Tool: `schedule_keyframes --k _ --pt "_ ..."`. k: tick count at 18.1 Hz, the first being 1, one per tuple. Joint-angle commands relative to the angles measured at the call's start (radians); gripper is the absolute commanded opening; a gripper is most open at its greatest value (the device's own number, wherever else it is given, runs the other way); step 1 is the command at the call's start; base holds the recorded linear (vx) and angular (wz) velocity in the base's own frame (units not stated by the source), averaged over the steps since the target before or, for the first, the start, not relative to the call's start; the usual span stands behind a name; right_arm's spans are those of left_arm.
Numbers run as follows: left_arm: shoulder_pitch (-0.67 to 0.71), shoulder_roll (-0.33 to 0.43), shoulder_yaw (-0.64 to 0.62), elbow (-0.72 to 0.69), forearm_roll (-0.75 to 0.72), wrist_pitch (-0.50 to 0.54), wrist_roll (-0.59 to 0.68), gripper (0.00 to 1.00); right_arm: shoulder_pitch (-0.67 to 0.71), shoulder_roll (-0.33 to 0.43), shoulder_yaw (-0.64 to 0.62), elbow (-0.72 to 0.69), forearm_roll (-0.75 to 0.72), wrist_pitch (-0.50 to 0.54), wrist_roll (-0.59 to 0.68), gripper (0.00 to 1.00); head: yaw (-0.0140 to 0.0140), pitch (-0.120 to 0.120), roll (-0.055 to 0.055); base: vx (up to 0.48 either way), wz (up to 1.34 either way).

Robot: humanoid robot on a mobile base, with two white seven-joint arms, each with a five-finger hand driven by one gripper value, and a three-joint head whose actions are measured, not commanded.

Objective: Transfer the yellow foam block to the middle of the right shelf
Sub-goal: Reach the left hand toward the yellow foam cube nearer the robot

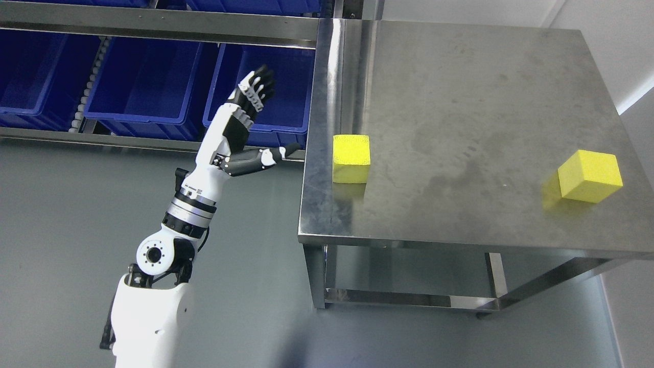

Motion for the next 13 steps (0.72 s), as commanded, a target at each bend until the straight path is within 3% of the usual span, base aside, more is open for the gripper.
schedule_keyframes --k 1,5,13 --pt "-0.123 0.032 -0.017 0.097 -0.205 0.037 -0.123 1.00 0.001 -0.017 0.000 -0.017 0.003 0.001 -0.001 1.00 0.0000 0.000 0.000 0.000 0.00" --pt "-0.193 0.029 -0.095 0.188 -0.276 0.095 -0.183 1.00 0.001 -0.017 -0.001 -0.017 0.003 0.001 -0.001 1.00 0.0000 0.000 0.000 0.000 0.00" --pt "-0.318 0.018 -0.222 0.367 -0.278 0.100 -0.195 1.00 0.001 -0.017 0.000 -0.017 0.003 0.001 -0.001 1.00 0.0000 0.000 0.000 0.000 0.00"
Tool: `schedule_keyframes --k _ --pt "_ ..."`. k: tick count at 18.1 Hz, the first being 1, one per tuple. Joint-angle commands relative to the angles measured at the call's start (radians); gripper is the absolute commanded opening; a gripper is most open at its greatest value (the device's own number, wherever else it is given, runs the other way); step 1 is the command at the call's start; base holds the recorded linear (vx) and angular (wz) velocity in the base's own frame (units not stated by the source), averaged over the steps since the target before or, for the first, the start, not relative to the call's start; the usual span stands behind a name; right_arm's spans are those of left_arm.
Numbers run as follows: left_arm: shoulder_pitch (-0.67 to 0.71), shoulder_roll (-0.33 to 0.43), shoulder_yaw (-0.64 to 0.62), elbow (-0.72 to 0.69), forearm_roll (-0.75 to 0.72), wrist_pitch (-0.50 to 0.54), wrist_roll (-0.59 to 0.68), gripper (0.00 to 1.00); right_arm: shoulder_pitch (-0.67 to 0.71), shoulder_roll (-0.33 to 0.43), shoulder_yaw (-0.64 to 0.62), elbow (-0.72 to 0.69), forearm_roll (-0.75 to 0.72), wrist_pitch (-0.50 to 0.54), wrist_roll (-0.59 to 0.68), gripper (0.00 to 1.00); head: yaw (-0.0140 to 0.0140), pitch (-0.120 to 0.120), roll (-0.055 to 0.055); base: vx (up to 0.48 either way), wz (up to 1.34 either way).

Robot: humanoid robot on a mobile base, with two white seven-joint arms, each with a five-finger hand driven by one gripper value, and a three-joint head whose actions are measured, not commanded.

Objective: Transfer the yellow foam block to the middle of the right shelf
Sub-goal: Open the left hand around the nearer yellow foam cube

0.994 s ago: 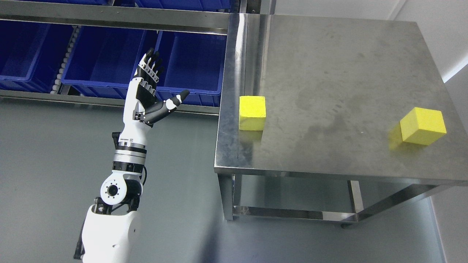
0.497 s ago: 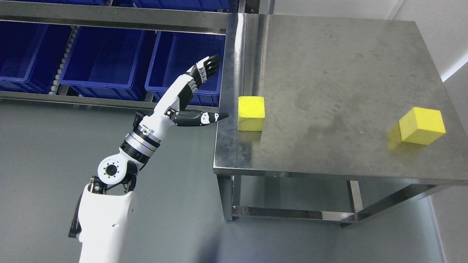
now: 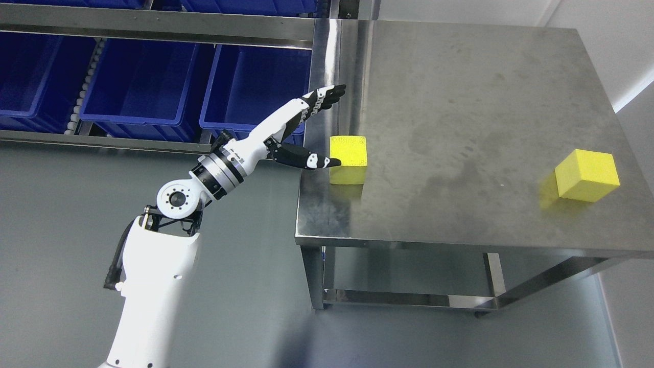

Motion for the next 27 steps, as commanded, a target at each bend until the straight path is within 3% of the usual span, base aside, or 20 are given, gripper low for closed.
schedule_keyframes --k 1,10,14,24,27 --pt "-0.081 0.006 -0.135 0.192 -0.027 0.004 -0.022 1.00 0.002 -0.017 0.000 -0.017 0.003 0.001 -0.001 1.00 0.0000 0.000 0.000 0.011 0.00" --pt "-0.078 0.009 -0.184 0.213 -0.027 0.004 -0.049 1.00 0.002 -0.017 0.000 -0.017 0.003 0.001 -0.001 1.00 0.0000 0.000 0.000 0.004 0.00" --pt "-0.058 0.013 -0.146 0.201 -0.025 0.004 -0.133 1.00 0.002 -0.017 0.000 -0.017 0.003 0.001 -0.001 1.00 0.0000 0.000 0.000 -0.002 0.00" --pt "-0.070 -0.009 -0.137 0.207 -0.025 -0.006 -0.121 1.00 0.002 -0.017 0.000 -0.017 0.003 0.001 -0.001 1.00 0.0000 0.000 0.000 0.001 0.00" --pt "-0.072 -0.009 -0.135 0.213 -0.010 -0.009 -0.101 0.87 0.002 -0.017 0.000 -0.017 0.003 0.001 -0.001 1.00 0.0000 0.000 0.000 0.000 0.00"
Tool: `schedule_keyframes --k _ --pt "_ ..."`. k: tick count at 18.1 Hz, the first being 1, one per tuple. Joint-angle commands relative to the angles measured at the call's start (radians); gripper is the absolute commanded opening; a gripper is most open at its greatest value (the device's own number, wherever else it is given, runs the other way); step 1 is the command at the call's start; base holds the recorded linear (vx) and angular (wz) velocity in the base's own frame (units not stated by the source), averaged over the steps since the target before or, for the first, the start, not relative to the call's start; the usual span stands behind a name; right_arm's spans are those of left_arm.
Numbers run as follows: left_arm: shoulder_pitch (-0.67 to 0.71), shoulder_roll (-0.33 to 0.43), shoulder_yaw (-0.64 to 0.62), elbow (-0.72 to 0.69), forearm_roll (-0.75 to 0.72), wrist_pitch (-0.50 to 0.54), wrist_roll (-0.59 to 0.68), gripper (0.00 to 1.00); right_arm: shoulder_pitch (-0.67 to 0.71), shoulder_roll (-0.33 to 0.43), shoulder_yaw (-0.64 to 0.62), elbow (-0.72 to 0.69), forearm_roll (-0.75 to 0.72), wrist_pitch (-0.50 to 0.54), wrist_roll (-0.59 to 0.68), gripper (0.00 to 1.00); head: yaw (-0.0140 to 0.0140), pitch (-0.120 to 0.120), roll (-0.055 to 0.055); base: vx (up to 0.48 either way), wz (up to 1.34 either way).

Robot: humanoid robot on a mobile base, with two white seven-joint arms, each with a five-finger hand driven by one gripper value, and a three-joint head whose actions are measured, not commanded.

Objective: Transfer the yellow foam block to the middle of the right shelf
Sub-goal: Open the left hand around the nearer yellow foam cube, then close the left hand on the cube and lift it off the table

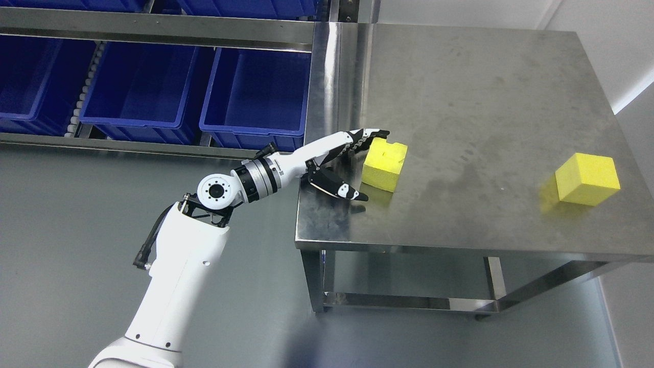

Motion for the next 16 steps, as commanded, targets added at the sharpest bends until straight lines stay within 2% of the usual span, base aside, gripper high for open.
schedule_keyframes --k 1,4,5,9,13,14,16 --pt "-0.005 0.008 -0.005 0.023 0.040 -0.013 0.027 0.77 0.002 -0.017 0.000 -0.017 0.003 0.001 -0.001 1.00 0.0000 0.000 0.000 0.000 0.00" --pt "-0.004 0.008 0.030 0.024 0.236 -0.132 0.029 0.30 0.002 -0.017 0.000 -0.017 0.003 0.001 -0.001 1.00 0.0000 0.000 0.000 0.000 0.00" --pt "-0.004 0.008 0.039 0.024 0.279 -0.149 0.029 0.25 0.002 -0.017 0.000 -0.017 0.003 0.001 -0.001 1.00 0.0000 0.000 0.000 0.000 0.00" --pt "-0.004 0.008 0.084 0.020 0.306 -0.174 0.029 0.24 0.002 -0.017 0.000 -0.017 0.003 0.001 -0.001 1.00 0.0000 0.000 0.000 0.000 0.00" --pt "-0.009 0.008 0.188 -0.036 0.465 -0.267 0.033 0.25 0.002 -0.017 -0.001 -0.017 0.003 0.001 -0.001 1.00 0.0000 0.000 0.000 0.000 0.00" --pt "-0.007 0.008 0.231 -0.043 0.494 -0.298 0.055 0.25 0.002 -0.017 0.000 -0.017 0.003 0.001 -0.001 1.00 0.0000 0.000 0.000 0.000 0.00" --pt "-0.007 0.008 0.311 -0.043 0.528 -0.385 0.194 0.27 0.002 -0.017 -0.001 -0.017 0.003 0.001 -0.001 1.00 0.0000 0.000 0.000 0.000 0.00"
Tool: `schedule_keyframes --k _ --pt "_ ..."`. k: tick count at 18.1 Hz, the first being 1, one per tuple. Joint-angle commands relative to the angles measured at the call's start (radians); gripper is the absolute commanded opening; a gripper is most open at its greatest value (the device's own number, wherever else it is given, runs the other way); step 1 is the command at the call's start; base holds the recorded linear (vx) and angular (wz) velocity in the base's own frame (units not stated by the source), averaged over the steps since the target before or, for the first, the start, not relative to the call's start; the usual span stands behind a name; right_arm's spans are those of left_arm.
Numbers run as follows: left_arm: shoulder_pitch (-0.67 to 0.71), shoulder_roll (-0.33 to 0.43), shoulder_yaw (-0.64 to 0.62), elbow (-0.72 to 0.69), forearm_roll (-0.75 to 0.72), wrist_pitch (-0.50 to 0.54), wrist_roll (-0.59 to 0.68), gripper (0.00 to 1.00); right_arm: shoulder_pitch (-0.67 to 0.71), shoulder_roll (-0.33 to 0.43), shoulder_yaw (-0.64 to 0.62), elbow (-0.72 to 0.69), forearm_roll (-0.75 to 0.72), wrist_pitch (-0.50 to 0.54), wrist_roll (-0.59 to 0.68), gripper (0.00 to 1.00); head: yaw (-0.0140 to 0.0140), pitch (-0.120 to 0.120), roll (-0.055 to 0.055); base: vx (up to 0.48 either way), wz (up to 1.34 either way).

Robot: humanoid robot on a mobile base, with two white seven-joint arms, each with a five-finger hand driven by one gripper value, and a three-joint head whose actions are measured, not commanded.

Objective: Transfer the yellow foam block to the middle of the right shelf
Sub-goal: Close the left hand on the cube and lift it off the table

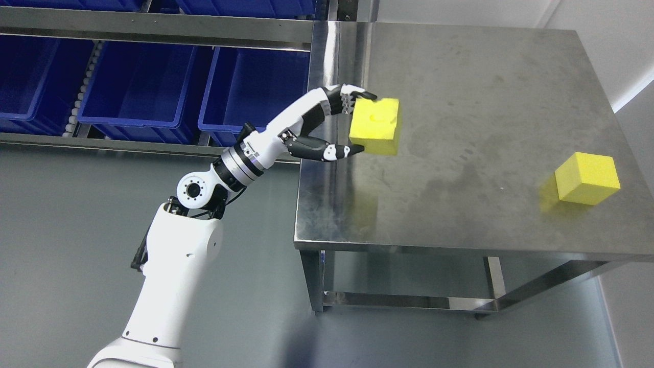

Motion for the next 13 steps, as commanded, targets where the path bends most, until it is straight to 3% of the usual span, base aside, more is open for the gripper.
schedule_keyframes --k 1,3,5,13 --pt "0.005 0.015 0.233 -0.041 0.146 -0.138 0.245 0.28 0.001 -0.017 0.000 -0.017 0.003 0.000 0.000 1.00 0.0000 0.000 0.000 0.000 0.00" --pt "0.032 0.015 0.240 -0.058 0.144 -0.160 0.437 0.28 0.001 -0.017 0.000 -0.017 0.003 0.000 0.000 1.00 0.0000 0.000 0.000 0.000 0.00" --pt "0.080 0.015 0.235 -0.092 0.141 -0.150 0.528 0.28 0.001 -0.017 -0.001 -0.017 0.003 0.000 0.000 1.00 0.0000 0.000 0.000 0.007 0.09" --pt "0.169 0.015 0.270 -0.173 0.140 -0.053 0.547 0.29 0.001 -0.017 0.000 -0.017 0.003 0.000 0.000 1.00 0.0000 0.000 0.000 0.011 0.38"
